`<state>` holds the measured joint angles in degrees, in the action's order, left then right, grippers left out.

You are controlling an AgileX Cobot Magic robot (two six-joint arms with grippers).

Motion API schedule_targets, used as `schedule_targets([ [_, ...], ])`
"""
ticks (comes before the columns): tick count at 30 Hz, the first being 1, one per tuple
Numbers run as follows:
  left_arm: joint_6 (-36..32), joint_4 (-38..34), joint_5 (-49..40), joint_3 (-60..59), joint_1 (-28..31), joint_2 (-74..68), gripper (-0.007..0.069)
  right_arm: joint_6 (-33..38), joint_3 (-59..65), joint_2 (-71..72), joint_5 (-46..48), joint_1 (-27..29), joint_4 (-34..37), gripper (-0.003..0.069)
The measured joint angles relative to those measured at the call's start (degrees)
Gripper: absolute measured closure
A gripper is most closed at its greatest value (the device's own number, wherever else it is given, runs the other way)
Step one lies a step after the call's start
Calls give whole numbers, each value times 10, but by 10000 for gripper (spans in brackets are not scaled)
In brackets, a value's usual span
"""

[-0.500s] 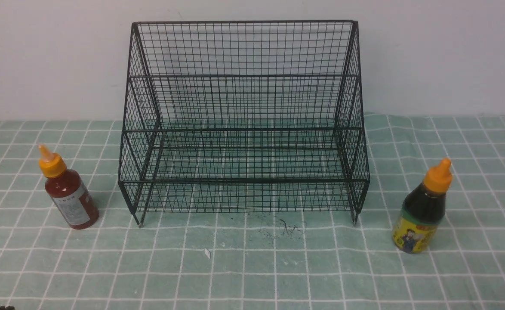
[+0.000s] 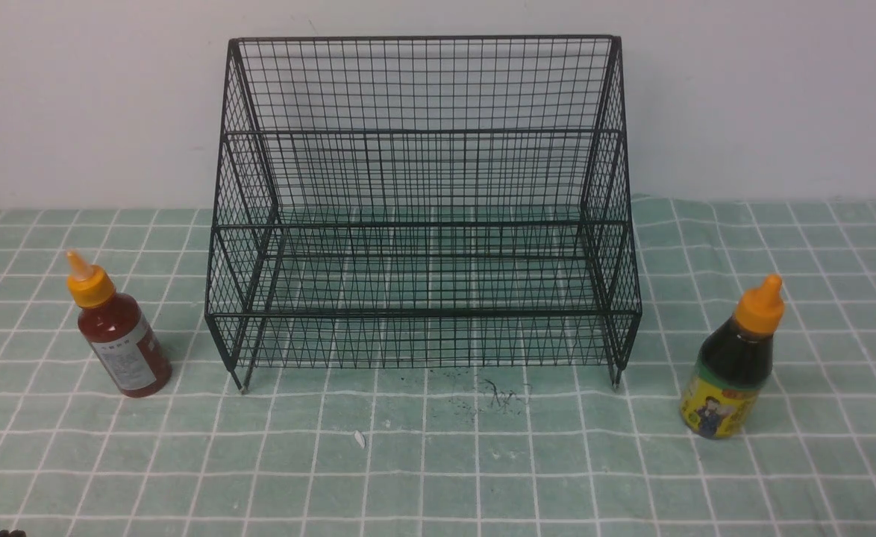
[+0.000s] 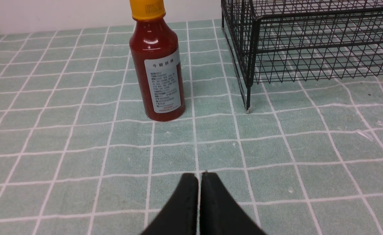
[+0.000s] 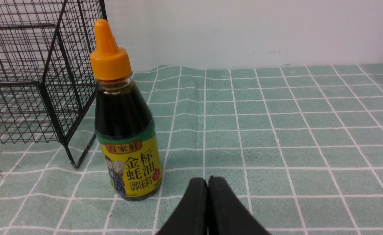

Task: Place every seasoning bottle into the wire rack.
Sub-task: Use the right arm to grab the condiment bottle closest to it

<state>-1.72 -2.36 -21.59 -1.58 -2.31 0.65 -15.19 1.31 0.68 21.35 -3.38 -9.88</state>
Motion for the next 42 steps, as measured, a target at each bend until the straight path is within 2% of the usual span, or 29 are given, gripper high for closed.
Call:
schedule_targets([
  [7, 0, 0, 0, 0, 0, 0, 631, 2, 0, 0, -1, 0, 3, 672],
  [10, 0, 0, 0, 0, 0, 0, 631, -27, 3, 0, -37, 0, 64, 672],
  [12, 0, 0, 0, 0, 0, 0, 631, -79, 3, 0, -112, 0, 156, 672],
  [15, 0, 0, 0, 0, 0, 0, 631, -115, 3, 0, -172, 0, 239, 672],
  [19, 0, 0, 0, 0, 0, 0, 631, -116, 3, 0, -207, 0, 281, 672],
  [34, 0, 0, 0, 0, 0, 0, 631, -123, -5, 0, -259, -1, 284, 672],
  [37, 0, 0, 0, 0, 0, 0, 631, -117, -49, -1, -223, -8, 257, 672],
  [42, 0, 0, 0, 0, 0, 0, 631, -58, -262, -125, 11, -22, 139, 672],
])
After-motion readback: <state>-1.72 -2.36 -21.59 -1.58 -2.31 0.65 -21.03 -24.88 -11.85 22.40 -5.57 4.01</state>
